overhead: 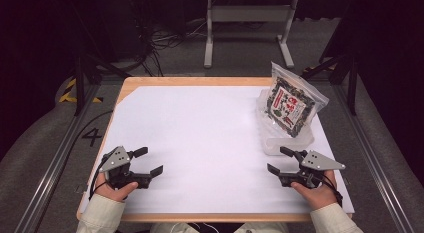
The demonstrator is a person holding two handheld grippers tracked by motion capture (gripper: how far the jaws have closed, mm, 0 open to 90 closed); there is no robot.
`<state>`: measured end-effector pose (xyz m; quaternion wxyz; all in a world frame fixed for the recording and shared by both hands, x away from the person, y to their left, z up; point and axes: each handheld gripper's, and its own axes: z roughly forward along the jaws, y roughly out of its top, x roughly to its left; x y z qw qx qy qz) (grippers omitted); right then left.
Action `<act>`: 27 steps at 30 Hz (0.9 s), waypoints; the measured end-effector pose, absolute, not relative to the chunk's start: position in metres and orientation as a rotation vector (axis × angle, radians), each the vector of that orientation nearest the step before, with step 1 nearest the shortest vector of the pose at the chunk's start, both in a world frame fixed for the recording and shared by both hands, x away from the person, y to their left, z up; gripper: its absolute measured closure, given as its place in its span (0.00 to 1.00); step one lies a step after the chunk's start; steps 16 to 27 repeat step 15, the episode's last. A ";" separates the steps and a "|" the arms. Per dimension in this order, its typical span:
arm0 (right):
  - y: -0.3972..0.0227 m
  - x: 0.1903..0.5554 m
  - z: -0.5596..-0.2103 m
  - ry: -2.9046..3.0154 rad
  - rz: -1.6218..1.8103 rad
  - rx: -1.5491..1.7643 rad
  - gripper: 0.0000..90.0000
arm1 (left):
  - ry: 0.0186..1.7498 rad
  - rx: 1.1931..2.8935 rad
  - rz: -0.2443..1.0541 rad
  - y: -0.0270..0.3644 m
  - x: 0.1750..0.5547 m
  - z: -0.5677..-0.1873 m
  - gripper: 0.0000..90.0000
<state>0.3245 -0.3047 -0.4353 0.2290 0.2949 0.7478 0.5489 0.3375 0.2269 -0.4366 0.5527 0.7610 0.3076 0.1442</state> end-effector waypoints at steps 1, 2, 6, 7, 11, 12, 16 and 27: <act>-0.304 0.324 -0.436 2.067 1.507 0.813 0.24 | 0.728 1.798 0.340 0.227 0.338 -0.437 0.12; -0.303 0.324 -0.437 2.071 1.504 0.814 0.24 | 0.730 1.798 0.339 0.227 0.338 -0.438 0.12; -0.303 0.326 -0.440 2.077 1.497 0.825 0.24 | 0.727 1.808 0.347 0.227 0.338 -0.440 0.12; -0.303 0.326 -0.441 2.079 1.497 0.829 0.24 | 0.735 1.806 0.343 0.226 0.338 -0.441 0.12; -0.303 0.327 -0.442 2.080 1.494 0.833 0.25 | 0.727 1.811 0.345 0.225 0.338 -0.441 0.12; -0.303 0.327 -0.442 2.080 1.495 0.832 0.25 | 0.728 1.811 0.346 0.225 0.338 -0.441 0.11; -0.303 0.326 -0.442 2.079 1.496 0.829 0.25 | 0.726 1.815 0.348 0.225 0.338 -0.442 0.11; -0.303 0.326 -0.442 2.079 1.496 0.829 0.25 | 0.726 1.815 0.348 0.225 0.338 -0.442 0.11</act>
